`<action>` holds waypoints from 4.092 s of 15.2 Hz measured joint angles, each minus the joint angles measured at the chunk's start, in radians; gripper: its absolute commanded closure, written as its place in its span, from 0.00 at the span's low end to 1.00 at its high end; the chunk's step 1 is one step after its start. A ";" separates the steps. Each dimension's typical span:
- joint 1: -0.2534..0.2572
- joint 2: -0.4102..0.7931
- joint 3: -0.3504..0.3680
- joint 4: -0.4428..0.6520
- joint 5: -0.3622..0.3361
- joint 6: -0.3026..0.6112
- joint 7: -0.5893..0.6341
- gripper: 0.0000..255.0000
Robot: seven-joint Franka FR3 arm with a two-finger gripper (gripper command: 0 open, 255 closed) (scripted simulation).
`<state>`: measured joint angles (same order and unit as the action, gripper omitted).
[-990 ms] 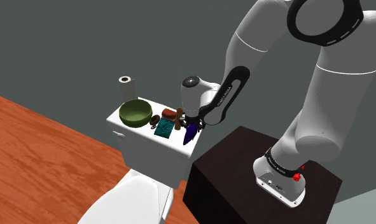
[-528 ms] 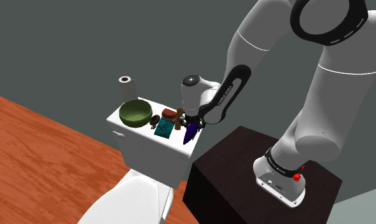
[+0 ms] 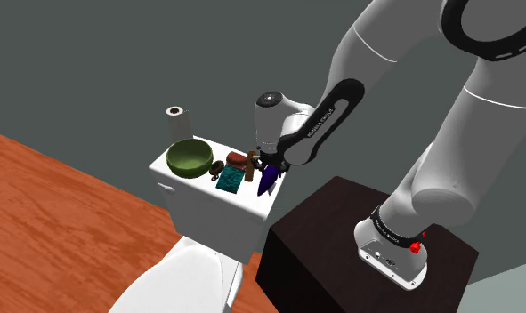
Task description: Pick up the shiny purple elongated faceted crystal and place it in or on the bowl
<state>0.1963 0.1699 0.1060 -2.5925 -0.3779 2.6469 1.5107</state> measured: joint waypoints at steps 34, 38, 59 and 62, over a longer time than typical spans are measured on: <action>0.043 0.016 0.064 0.464 0.156 -0.448 -0.096 1.00; 0.066 0.147 0.068 0.663 0.143 -0.523 -0.080 1.00; 0.152 0.633 0.047 1.282 0.102 -0.665 -0.058 1.00; 0.153 0.647 0.046 1.281 0.100 -0.650 -0.054 1.00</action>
<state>0.3493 0.8169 0.1516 -1.3114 -0.2782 1.9964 1.4564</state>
